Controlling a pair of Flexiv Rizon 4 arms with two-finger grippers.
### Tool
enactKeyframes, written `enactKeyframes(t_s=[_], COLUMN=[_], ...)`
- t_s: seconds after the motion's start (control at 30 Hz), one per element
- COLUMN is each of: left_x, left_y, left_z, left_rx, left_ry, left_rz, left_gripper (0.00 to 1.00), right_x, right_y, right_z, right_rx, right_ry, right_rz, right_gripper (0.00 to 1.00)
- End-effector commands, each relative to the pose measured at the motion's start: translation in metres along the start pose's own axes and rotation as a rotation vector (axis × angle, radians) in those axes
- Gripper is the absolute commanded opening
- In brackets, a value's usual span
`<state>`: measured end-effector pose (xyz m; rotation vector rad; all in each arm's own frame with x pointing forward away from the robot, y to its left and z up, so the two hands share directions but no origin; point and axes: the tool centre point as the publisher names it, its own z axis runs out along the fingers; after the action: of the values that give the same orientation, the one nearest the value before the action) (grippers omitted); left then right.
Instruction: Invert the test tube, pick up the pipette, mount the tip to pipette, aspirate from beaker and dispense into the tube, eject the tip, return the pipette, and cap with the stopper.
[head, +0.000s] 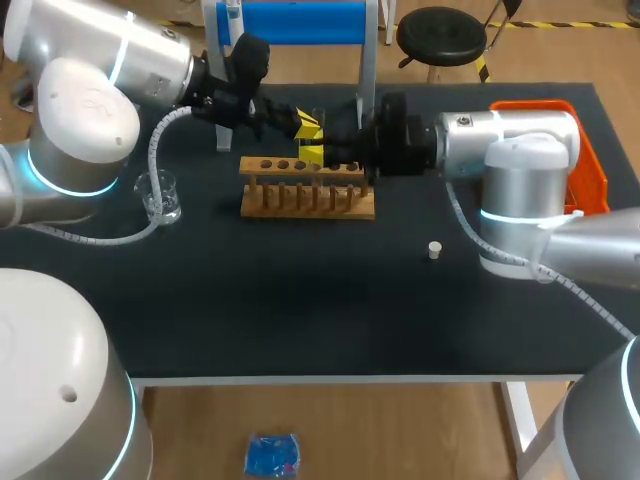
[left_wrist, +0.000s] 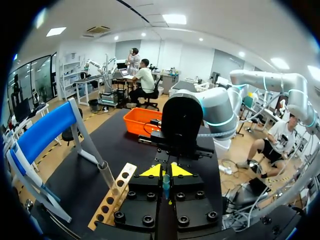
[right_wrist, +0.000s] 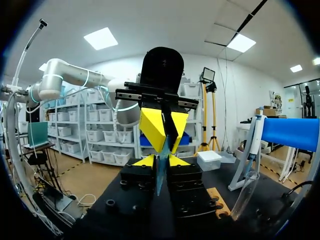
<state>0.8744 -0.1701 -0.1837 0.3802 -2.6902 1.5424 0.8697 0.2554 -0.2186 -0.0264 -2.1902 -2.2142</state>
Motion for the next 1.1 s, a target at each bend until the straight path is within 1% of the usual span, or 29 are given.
enactKeyframes(t_s=[0.03,0.3,0.33,0.53,0.67,0.83,1.1], left_x=[-0.002,-0.002,-0.002,-0.002,-0.002,-0.002,-0.002], left_y=[0.000,0.000,0.000,0.000,0.000,0.000,0.000], left_z=[0.000,0.000,0.000,0.000,0.000,0.000,0.000], left_rx=[-0.001,-0.001,-0.001,-0.001,-0.001,-0.001,-0.001], left_ry=[0.002,0.002,0.002,0.002,0.002,0.002,0.002], left_rz=[0.001,0.001,0.001,0.001,0.001,0.001,0.001], left_gripper=[0.00,0.00,1.00,1.00,1.00,1.00,1.00], right_x=[0.000,0.001,0.001,0.002,0.004,0.011,0.026], right_y=[-0.001,0.000,0.000,0.001,0.002,0.005,0.012], right_z=[0.001,0.002,0.002,0.000,-0.011,-0.040,-0.100], right_rx=[-0.001,0.001,0.001,-0.001,0.001,0.005,0.015], right_ry=[0.003,0.005,0.006,0.005,0.005,-0.001,-0.013], right_rz=[-0.003,-0.004,-0.004,-0.007,-0.012,-0.017,-0.045], right_gripper=[0.00,0.00,0.00,0.00,0.00,0.00,0.00])
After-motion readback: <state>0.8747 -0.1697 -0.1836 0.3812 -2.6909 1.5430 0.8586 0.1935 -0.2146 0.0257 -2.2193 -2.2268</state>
